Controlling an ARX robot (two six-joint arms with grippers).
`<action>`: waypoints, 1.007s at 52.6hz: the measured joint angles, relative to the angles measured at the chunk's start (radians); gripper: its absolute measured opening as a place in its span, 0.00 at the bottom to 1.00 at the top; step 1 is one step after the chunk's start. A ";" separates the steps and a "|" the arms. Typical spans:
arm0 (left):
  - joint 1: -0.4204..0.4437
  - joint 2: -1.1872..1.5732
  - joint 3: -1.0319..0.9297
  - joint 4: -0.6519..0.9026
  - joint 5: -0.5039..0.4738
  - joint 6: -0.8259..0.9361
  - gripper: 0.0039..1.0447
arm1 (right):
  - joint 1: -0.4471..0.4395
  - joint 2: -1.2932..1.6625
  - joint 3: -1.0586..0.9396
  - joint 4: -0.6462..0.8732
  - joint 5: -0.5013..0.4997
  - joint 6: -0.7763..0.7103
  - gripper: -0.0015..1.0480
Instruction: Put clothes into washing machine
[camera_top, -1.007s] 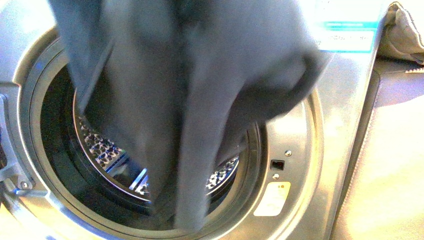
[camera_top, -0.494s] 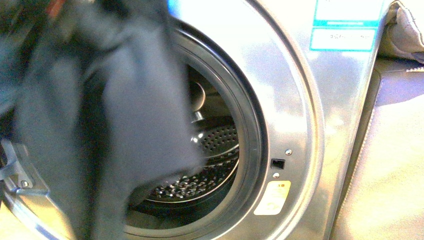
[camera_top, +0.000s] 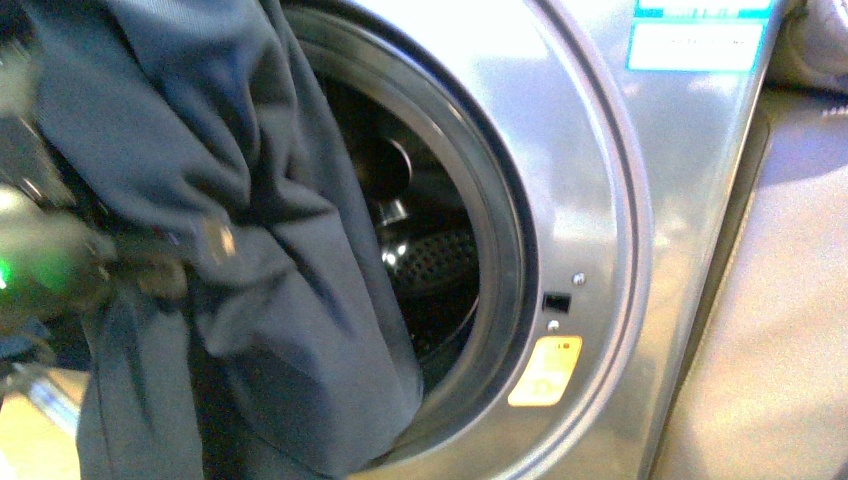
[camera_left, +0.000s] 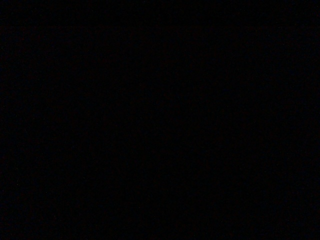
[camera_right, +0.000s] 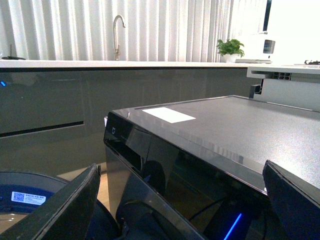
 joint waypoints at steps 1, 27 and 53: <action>0.000 0.004 0.001 0.000 0.000 0.000 0.12 | 0.000 0.000 0.000 0.000 0.000 0.000 0.93; -0.040 0.208 0.145 -0.038 -0.027 0.026 0.12 | 0.000 0.000 0.000 0.000 0.000 0.000 0.93; -0.069 0.357 0.310 -0.108 -0.071 0.048 0.12 | 0.019 -0.098 -0.267 0.454 0.501 -0.159 0.93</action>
